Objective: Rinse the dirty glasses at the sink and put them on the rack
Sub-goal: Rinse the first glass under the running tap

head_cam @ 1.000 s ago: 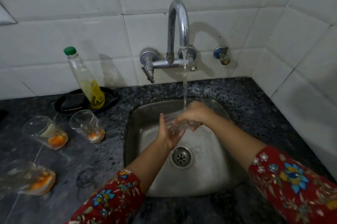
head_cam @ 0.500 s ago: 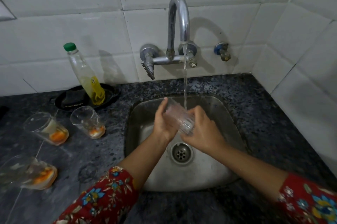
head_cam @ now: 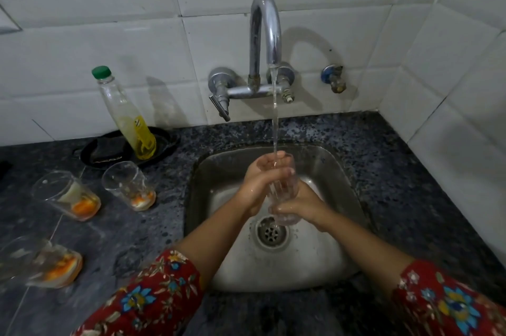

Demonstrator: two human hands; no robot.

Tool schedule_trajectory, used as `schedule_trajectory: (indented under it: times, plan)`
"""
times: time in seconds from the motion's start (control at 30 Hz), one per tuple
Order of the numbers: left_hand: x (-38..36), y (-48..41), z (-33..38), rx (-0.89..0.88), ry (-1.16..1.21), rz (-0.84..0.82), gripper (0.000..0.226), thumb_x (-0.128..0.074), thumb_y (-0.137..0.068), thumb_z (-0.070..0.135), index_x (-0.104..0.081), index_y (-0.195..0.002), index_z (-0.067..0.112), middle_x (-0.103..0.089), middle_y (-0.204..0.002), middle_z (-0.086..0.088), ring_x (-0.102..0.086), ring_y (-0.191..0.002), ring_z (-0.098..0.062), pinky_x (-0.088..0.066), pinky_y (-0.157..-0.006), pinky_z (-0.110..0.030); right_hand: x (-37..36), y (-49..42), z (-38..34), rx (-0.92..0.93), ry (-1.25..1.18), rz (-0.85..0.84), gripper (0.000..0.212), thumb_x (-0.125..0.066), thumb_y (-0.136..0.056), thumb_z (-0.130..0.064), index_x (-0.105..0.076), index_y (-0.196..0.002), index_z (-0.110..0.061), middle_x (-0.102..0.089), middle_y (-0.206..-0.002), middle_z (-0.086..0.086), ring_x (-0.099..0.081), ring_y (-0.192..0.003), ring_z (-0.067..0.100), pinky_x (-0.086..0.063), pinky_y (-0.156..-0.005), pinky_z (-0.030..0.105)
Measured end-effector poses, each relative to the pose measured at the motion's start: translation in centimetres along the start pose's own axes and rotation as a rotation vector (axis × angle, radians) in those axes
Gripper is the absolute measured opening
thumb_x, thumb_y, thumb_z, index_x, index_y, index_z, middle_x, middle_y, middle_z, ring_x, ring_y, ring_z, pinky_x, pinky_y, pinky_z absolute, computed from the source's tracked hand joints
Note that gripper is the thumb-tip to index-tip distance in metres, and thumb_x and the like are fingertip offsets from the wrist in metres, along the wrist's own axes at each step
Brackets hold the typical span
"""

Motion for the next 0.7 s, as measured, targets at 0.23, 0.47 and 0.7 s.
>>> schedule_trajectory:
  times: [0.23, 0.47, 0.7]
  plan:
    - [1.7, -0.7, 0.9, 0.078, -0.075, -0.414, 0.063, -0.084, -0.058, 0.022, -0.061, -0.116, 0.014, -0.067, -0.116, -0.008, -0.059, -0.116, -0.024, -0.046, -0.102, -0.044, 1.1, -0.1, -0.8, -0.166, -0.060, -0.453, 0.042, -0.072, -0.074, -0.010, -0.060, -0.113, -0.018, -0.066, -0.110, 0.002, -0.063, -0.105, 0.017, -0.051, -0.092, 0.035]
    - [2.9, -2.8, 2.1, 0.099, -0.222, -0.323, 0.050, -0.073, -0.058, -0.005, -0.059, -0.105, 0.006, -0.066, -0.095, -0.004, -0.062, -0.093, -0.018, -0.053, -0.080, -0.031, 4.3, -0.4, -5.1, 0.627, 0.960, 0.252, 0.033, -0.041, -0.096, -0.037, -0.054, -0.122, -0.024, -0.051, -0.122, -0.002, -0.040, -0.115, 0.014, -0.027, -0.098, 0.030]
    - [1.9, -2.6, 2.9, 0.067, -0.208, -0.368, 0.039, -0.070, -0.064, -0.011, -0.060, -0.100, 0.001, -0.068, -0.088, -0.004, -0.065, -0.085, -0.014, -0.053, -0.077, -0.026, 2.7, -1.6, -6.7, 0.818, 1.005, 0.036, 0.043, -0.030, -0.099, -0.035, -0.060, -0.099, -0.004, -0.064, -0.093, 0.009, -0.051, -0.086, 0.016, -0.037, -0.081, 0.028]
Point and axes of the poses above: each hand's wrist, its own y-axis away from the middle knuckle, its own x-axis out of the back of the hand, z = x × y, the point moved 2 cm from there along -y, towards the middle knuckle
